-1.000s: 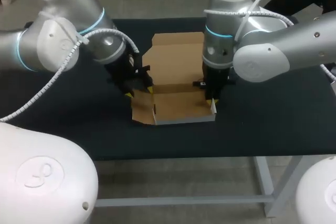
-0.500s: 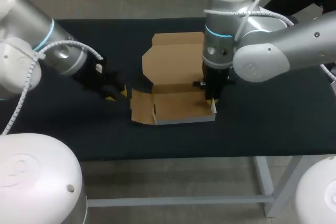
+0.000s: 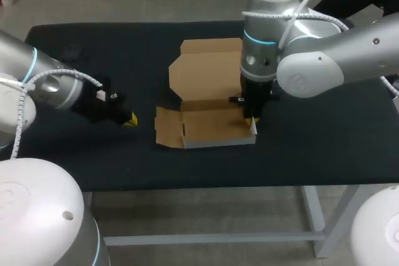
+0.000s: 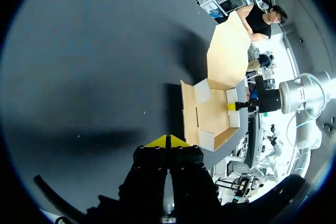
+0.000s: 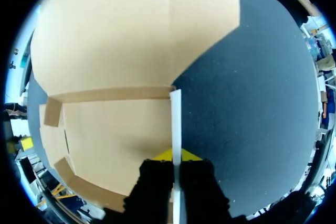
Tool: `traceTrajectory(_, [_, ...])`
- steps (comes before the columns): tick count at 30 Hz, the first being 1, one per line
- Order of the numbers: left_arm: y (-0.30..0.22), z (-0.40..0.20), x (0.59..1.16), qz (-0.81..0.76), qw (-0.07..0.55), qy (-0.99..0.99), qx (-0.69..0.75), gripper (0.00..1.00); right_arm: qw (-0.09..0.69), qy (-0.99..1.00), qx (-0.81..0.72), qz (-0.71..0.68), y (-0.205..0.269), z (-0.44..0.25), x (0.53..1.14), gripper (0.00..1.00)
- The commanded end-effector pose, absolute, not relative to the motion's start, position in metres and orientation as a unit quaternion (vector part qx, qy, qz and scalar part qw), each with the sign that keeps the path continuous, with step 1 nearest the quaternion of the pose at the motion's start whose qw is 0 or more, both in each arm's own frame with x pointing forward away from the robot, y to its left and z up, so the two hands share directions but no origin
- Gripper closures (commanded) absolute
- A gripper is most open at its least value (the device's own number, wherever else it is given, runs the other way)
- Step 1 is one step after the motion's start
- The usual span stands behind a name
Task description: Assemble the packaging by folding the flat box into shape, placing the metal phone stand inside, and closing the box properly
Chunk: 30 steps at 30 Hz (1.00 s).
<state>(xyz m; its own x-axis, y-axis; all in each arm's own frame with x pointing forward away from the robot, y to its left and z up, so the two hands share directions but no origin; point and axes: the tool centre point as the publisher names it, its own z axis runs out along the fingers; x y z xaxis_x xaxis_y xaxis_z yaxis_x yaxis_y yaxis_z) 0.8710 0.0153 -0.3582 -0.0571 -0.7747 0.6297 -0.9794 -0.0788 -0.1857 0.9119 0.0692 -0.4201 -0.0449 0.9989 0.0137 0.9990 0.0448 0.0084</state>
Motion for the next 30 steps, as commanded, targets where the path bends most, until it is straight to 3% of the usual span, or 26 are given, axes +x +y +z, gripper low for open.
traceTrajectory(1, [0.013,-0.368,0.876,0.32,0.182,-0.661,0.654,1.0,0.002,-0.723,-0.691,-0.006,0.07,-0.42,0.913,1.0])
traceTrajectory(30, [-0.017,-0.411,0.886,0.339,0.231,-0.673,0.615,1.0,0.002,-0.723,-0.691,-0.006,0.07,-0.42,0.913,1.0])
